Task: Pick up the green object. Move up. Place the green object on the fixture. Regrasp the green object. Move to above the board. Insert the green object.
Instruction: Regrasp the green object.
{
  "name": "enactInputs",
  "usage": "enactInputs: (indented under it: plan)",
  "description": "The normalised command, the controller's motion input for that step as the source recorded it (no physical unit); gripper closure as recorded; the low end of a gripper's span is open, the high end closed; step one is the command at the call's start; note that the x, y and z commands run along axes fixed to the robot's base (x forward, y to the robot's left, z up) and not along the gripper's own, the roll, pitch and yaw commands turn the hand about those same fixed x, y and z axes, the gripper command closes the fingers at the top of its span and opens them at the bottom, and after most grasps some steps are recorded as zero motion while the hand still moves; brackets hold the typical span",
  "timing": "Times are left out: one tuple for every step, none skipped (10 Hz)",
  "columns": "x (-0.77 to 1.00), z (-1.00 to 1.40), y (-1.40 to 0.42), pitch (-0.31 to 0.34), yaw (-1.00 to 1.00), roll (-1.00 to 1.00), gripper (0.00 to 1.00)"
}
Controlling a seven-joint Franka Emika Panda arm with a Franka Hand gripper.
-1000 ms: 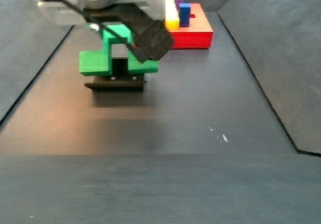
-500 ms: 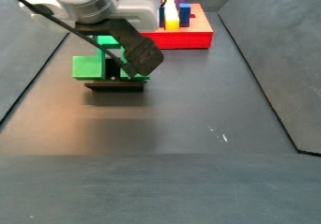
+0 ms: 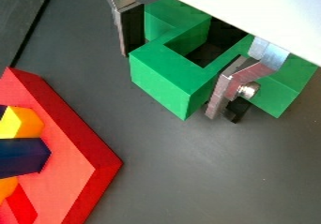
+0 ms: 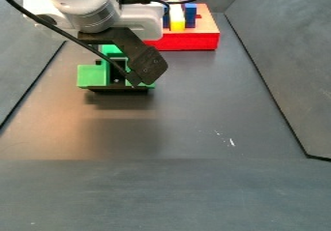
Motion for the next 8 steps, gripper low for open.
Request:
enactInputs:
  plan:
    - [-0.06, 0.67, 0.00, 0.000, 0.03, 0.00, 0.00]
    - [-0.01, 0.80, -0.05, 0.000, 0.06, 0.25, 0.00]
    - [0.00, 0.74, -0.11, 0.011, 0.12, 0.37, 0.00]
    - [0.03, 0.62, -0.16, 0.037, 0.14, 0.39, 0.00]
    - [0.15, 0.65, -0.23, 0.063, 0.20, 0.40, 0.00]
    - [0.20, 0.69, -0.24, 0.031, 0.21, 0.27, 0.00]
    - [0.26, 0.67, -0.25, 0.000, 0.20, 0.19, 0.00]
    - [0.42, 0.61, -0.32, 0.000, 0.19, 0.32, 0.00]
